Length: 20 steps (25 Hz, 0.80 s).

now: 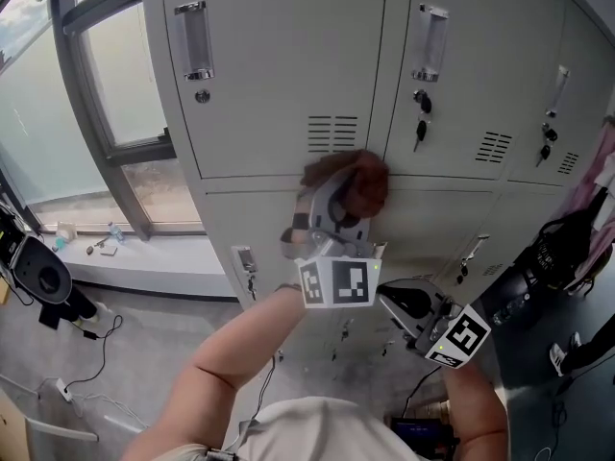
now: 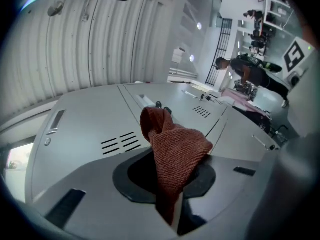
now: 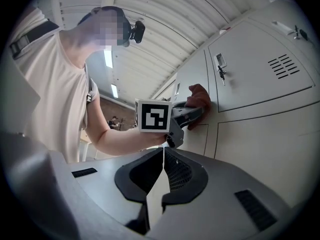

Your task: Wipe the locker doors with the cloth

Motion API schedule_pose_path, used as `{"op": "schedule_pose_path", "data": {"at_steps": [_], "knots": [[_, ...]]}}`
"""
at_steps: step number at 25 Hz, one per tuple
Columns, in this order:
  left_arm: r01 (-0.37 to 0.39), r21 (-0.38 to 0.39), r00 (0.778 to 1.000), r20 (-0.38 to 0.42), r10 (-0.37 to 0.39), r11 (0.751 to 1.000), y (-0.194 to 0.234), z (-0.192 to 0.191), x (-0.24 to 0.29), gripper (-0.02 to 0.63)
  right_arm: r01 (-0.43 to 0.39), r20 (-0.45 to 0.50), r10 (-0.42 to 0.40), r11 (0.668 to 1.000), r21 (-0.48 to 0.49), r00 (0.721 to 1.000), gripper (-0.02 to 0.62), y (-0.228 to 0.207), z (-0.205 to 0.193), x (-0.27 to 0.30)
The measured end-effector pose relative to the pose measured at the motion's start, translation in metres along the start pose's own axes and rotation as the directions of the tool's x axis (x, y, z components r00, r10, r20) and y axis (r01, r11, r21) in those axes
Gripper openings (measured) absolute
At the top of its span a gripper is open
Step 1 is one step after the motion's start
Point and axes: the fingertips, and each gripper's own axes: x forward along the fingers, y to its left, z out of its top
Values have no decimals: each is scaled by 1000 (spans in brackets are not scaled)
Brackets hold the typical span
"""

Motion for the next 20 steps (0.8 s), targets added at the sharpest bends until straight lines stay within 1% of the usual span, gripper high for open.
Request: {"op": "schedule_pose_path", "data": {"at_steps": [3, 5, 6, 7, 9, 11, 12, 13, 14, 16, 20], "knots": [[105, 15, 994, -28, -105, 994, -22, 5, 9, 67, 19, -3, -19, 1000, 0, 1000, 18, -3, 1, -5], [125, 12, 992, -20, -125, 992, -20, 19, 18, 67, 28, -4, -28, 1000, 3, 1000, 18, -5, 1, -6], [116, 23, 993, -12, -115, 993, -13, 28, 23, 67, 32, -5, -32, 999, 4, 999, 18, -5, 1, -5], [99, 51, 995, -7, -99, 994, -5, 36, 28, 67, 35, -5, -35, 999, 4, 999, 18, -6, 1, -4], [60, 153, 998, -6, -60, 986, 10, 45, 35, 67, 42, -2, -42, 999, 6, 999, 18, -6, 2, 0], [22, 280, 1000, -4, -21, 960, 22, 46, 35, 67, 46, -1, -46, 999, 12, 999, 18, -6, 1, 2], [3, 326, 1000, -2, -2, 945, 27, 44, 33, 67, 47, -2, -47, 999, 15, 999, 18, -6, 1, 3], [-15, 354, 1000, -2, 17, 935, 32, 41, 29, 67, 45, -4, -45, 999, 17, 999, 18, -5, 0, 4], [-32, 367, 999, -6, 36, 930, 39, 36, 25, 67, 42, -6, -42, 999, 20, 999, 18, -4, -1, 6], [-58, 368, 997, -20, 70, 928, 56, 27, 16, 67, 32, -9, -32, 999, 21, 999, 18, -2, -2, 9], [-78, 325, 994, -51, 100, 943, 94, 13, -3, 67, 11, -5, -11, 1000, 14, 1000, 18, 1, 1, 17]]}}
